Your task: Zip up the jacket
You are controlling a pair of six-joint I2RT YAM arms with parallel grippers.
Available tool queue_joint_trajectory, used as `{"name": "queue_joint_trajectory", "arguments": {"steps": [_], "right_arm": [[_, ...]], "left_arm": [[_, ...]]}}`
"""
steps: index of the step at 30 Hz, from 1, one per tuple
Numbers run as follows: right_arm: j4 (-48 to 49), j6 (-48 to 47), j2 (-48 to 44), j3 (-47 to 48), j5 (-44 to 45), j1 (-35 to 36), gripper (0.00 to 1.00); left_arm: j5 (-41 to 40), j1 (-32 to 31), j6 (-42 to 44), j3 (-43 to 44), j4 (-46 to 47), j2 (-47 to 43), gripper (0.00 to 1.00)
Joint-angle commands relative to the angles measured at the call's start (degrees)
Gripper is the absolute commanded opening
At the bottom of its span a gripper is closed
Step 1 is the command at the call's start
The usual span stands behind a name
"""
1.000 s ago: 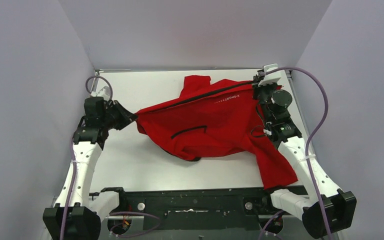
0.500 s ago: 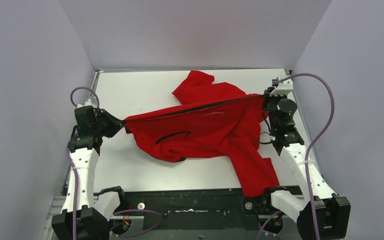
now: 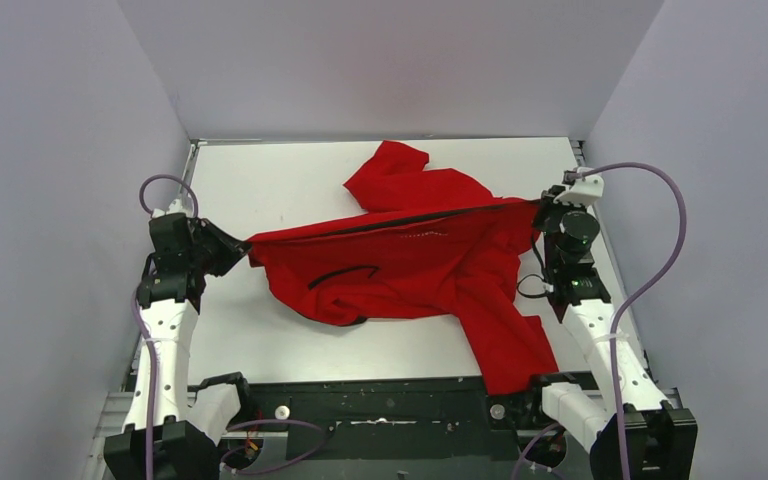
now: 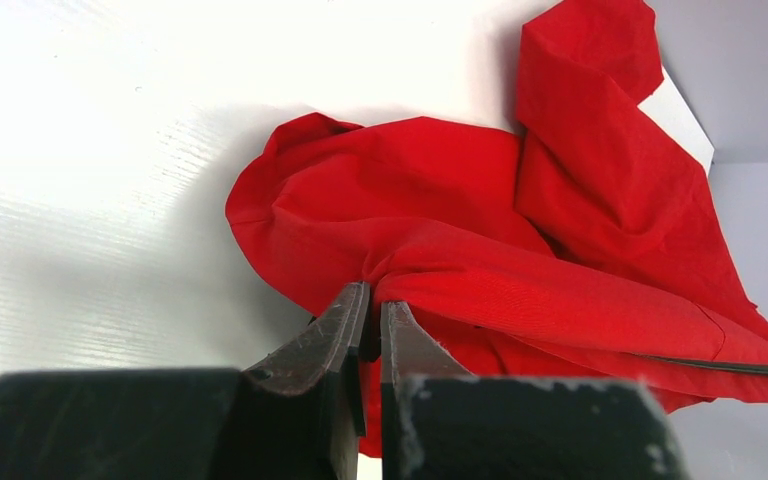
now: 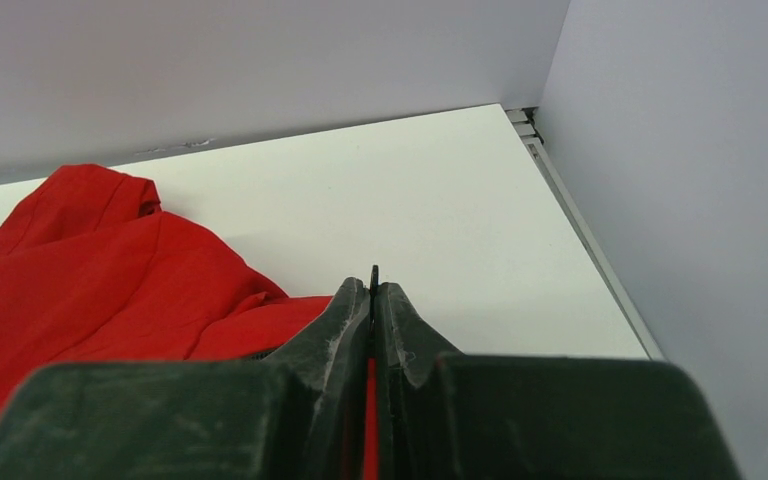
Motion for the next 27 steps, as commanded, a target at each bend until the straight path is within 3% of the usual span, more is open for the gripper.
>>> {"name": "queue_joint_trajectory", "arguments": {"steps": [1, 8, 15, 21, 27], "right_arm": [[5.70, 0.11, -2.21, 0.35, 13.08, -3.53, 0.00], [4.34, 5.14, -2.50, -0.34, 9.09, -8.46, 0.00], [3.53, 7.32, -0.23, 2.96, -2.36, -8.28, 0.00], [2.11, 7.07, 6.41, 11.83, -10.17, -4.29, 0.00], [-2.31, 3.80, 19.15, 28.72, -16.34, 1.81, 0.00]], "left_arm": [[-6.40, 1.45, 1.37, 0.58, 3.06, -0.82, 0.00], [-4.41, 1.45, 1.31, 0.10, 3.92, -0.95, 0.00], [0.30, -0.62, 0.29, 1.24, 6.75, 1.56, 0.00], [-3.34, -12.64, 0.17, 7.43, 7.69, 6.73, 0.00], [-3.88, -22.00, 0.37, 12.43, 7.59, 9.72, 0.00]]}}
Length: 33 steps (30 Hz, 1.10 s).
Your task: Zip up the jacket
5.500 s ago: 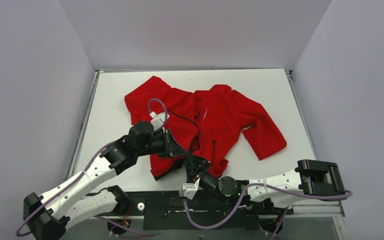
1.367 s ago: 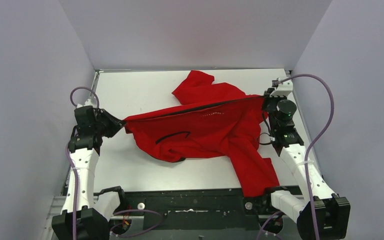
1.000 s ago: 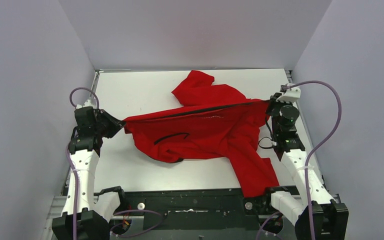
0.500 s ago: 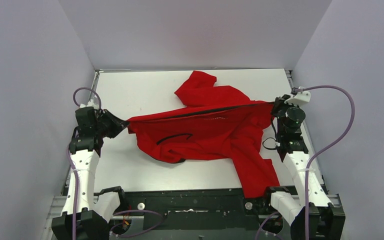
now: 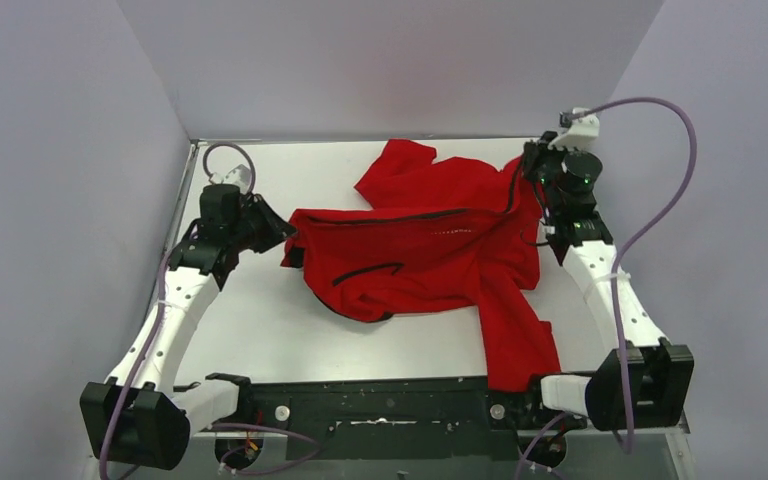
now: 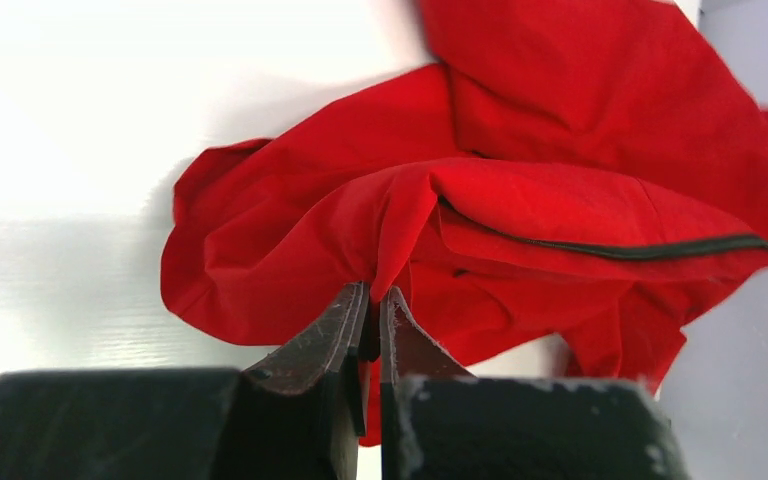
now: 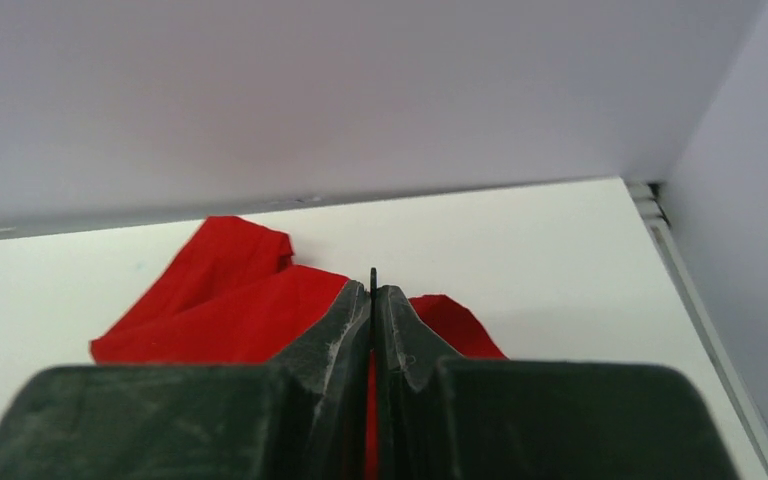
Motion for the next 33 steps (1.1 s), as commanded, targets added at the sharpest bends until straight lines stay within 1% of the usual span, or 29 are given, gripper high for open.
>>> {"name": "queue_joint_trajectory", "arguments": {"steps": [1, 6, 9, 13, 15, 17, 23, 27, 30, 31, 32, 33], "right_arm": [[0.49, -2.76, 8.11, 14.32, -7.99, 3.81, 0.00], [-0.98, -3.47, 18.04, 27.99, -12.68, 5.14, 0.00], [-0.93, -4.20, 22.84, 35.36, -14.14, 5.63, 0.00], [-3.65, -3.06, 28.83, 48.16, -17.02, 5.91, 0.00], [-5.92, -2.80, 31.47, 51.85, -16.95, 6.14, 0.00], [-6.88, -1.95, 32.68, 51.45, -16.32, 6.21, 0.00], [-1.40, -0.59, 31.94, 37.57, -13.61, 6.22, 0.00], [-0.40, -0.41, 33.77, 32.75, -11.93, 6.05, 0.00], [0.11, -0.36, 35.18, 30.53, -10.93, 5.44, 0.00], [0.11, -0.15, 35.51, 30.20, -10.96, 5.00, 0.05], [0.15, 0.33, 35.61, 29.71, -10.88, 4.52, 0.14], [0.52, 0.73, 35.47, 29.12, -10.95, 3.87, 0.18]], "left_arm": [[-0.32, -5.65, 0.45, 5.20, 4.88, -0.20, 0.00], [-0.30, -14.46, 0.65, 5.05, 6.42, 0.13, 0.00], [-2.55, -20.92, 0.07, 4.09, 7.18, 0.65, 0.00], [-5.15, -30.53, -2.37, -0.29, 11.29, 1.79, 0.00], [-7.54, -34.05, -3.66, -2.34, 12.84, 3.01, 0.00], [-8.82, -36.56, -4.94, -4.77, 15.01, 4.24, 0.00], [-9.90, -41.61, -8.38, -10.07, 22.99, 9.03, 0.00], [-10.24, -45.17, -9.39, -10.81, 27.77, 13.47, 0.00], [-10.11, -46.17, -9.85, -10.97, 29.50, 15.61, 0.00], [-10.20, -46.14, -9.94, -10.94, 29.38, 15.88, 0.00], [-10.42, -46.15, -9.92, -10.85, 28.94, 15.82, 0.00], [-11.01, -46.13, -9.85, -10.68, 28.06, 15.57, 0.08]]}}
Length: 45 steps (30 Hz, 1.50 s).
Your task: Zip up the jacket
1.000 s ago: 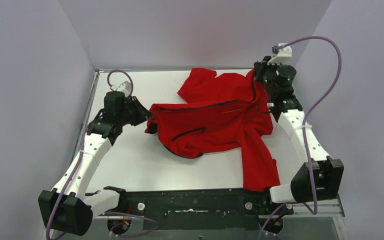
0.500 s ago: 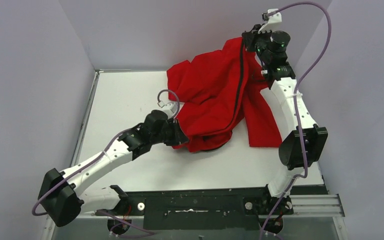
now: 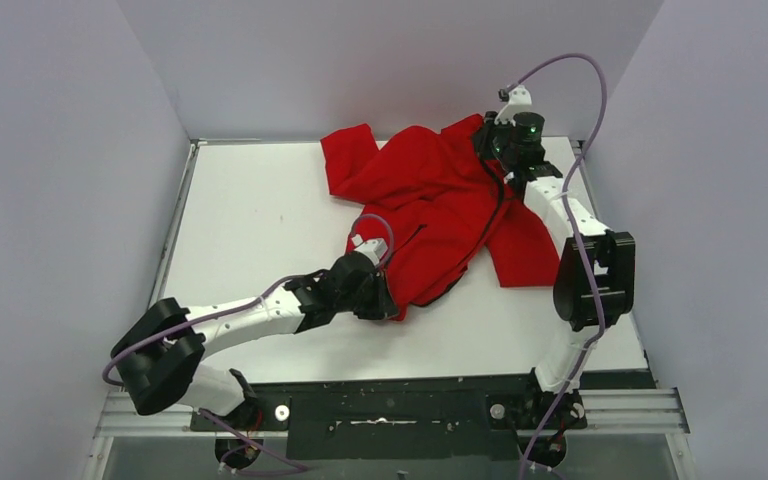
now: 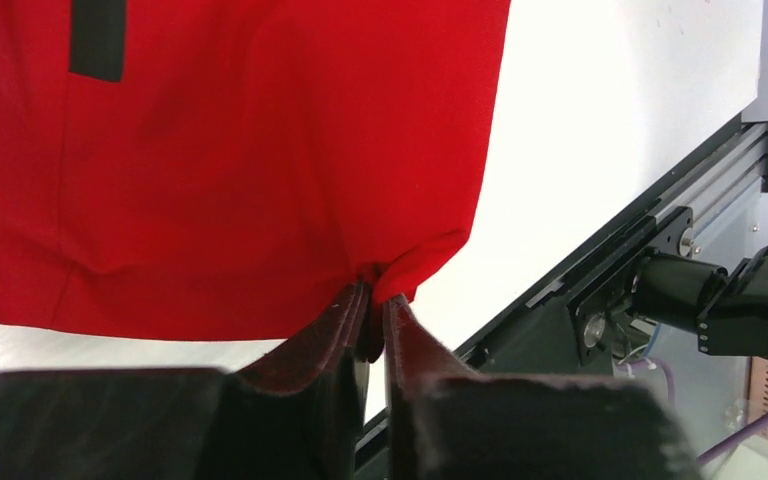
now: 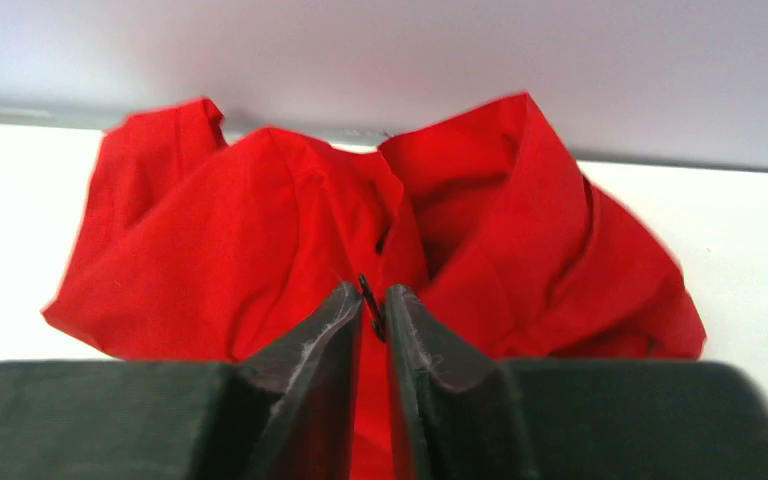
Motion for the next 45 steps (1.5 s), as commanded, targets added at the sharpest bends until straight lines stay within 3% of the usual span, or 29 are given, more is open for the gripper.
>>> {"name": "queue_joint_trajectory", "arguments": {"steps": [1, 4, 8, 16, 20, 22, 28, 29, 30, 39, 45], "right_arm": [[5.37, 1.93, -1.24, -1.54, 1.22, -2.04, 0.22], [6.87, 3.91, -3.06, -3.55, 1.14, -3.76, 0.42], [7.78, 4.19, -6.53, -6.56, 2.69, -4.36, 0.58], [9.99, 5.58, -15.99, -17.74, 6.12, -6.16, 0.77], [9.85, 5.76, -21.86, -24.13, 7.60, -6.52, 0.80], [9.36, 6.07, -24.89, -27.74, 6.94, -6.52, 0.80], [7.82, 7.80, -34.55, -38.21, 5.63, -6.25, 0.87], [7.75, 7.88, -36.23, -40.00, 5.92, -6.06, 0.97], [6.91, 7.86, -37.97, -41.17, 6.25, -5.98, 1.00], [-5.15, 11.18, -54.66, -46.35, 5.71, -4.18, 1.00], [-13.89, 12.78, -62.52, -46.57, 6.93, -3.86, 1.00]], "left_arm": [[-2.78, 0.02, -0.84, 1.15, 4.56, -1.13, 0.19], [-5.96, 0.04, 0.60, 2.60, -0.40, -4.10, 0.41], [-10.46, 0.32, 3.18, 5.40, -6.00, -8.64, 0.57], [-13.43, 4.98, 9.63, 13.00, -17.44, -13.64, 0.70], [-11.29, 10.24, 12.62, 15.46, -20.24, -14.86, 0.73], [-9.29, 13.26, 14.15, 16.93, -21.09, -15.09, 0.81], [-8.34, 20.81, 17.89, 21.07, -24.17, -14.57, 0.84], [-8.45, 21.42, 17.99, 21.72, -24.93, -14.55, 0.84], [-8.85, 21.63, 17.89, 22.91, -26.40, -14.62, 0.84], [-14.06, 21.59, 22.75, 25.30, -30.24, -18.92, 0.85], [-14.96, 21.57, 24.49, 19.15, -26.26, -24.19, 0.85]]}}
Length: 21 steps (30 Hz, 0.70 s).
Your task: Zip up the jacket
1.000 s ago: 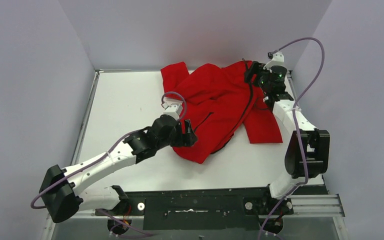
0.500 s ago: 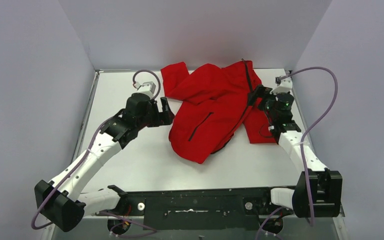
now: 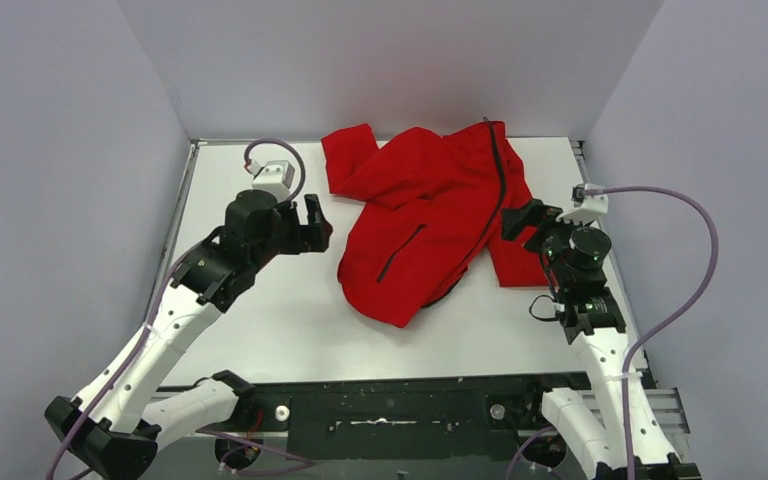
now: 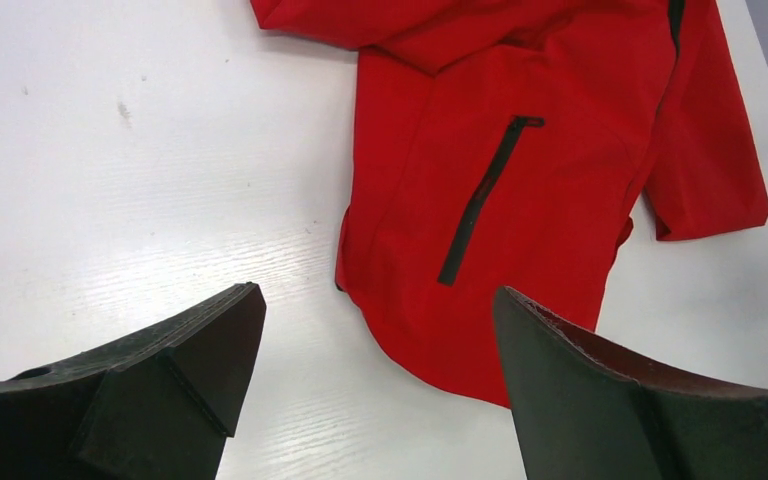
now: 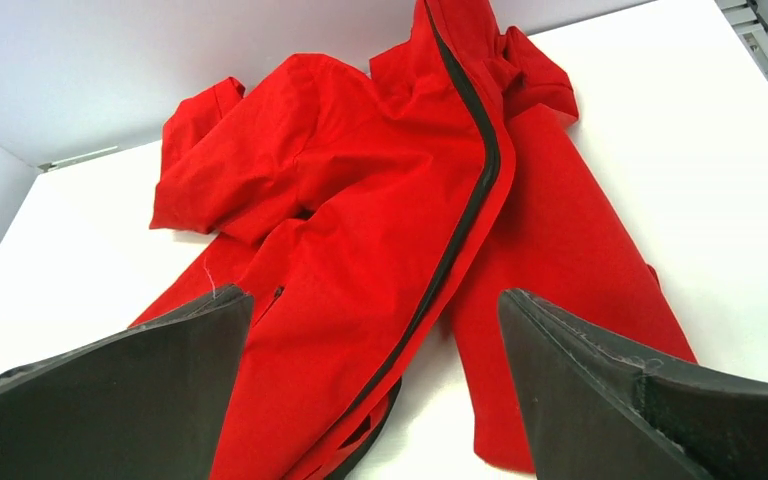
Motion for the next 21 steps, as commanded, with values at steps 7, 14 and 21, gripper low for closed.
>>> {"name": "queue_joint_trajectory", "arguments": {"steps": [7, 14, 21], "right_arm": [[-14.71, 1.91, -8.45, 2.67, 6.46, 0.34, 1.00], [-13.55, 4.38, -12.09, -0.86, 16.56, 0.51, 1.00], [-0.52, 3.43, -11.71, -10.56, 18.70, 0.52, 1.00]], "left_arm": [[-0.57, 0.20, 4.19, -12.06, 10.03, -13.51, 0.85], [0.12, 0.20, 4.88, -20.48, 15.91, -22.13, 0.85], [-11.39, 0.58, 8.43, -35.18, 28.07, -27.42, 0.85]]}}
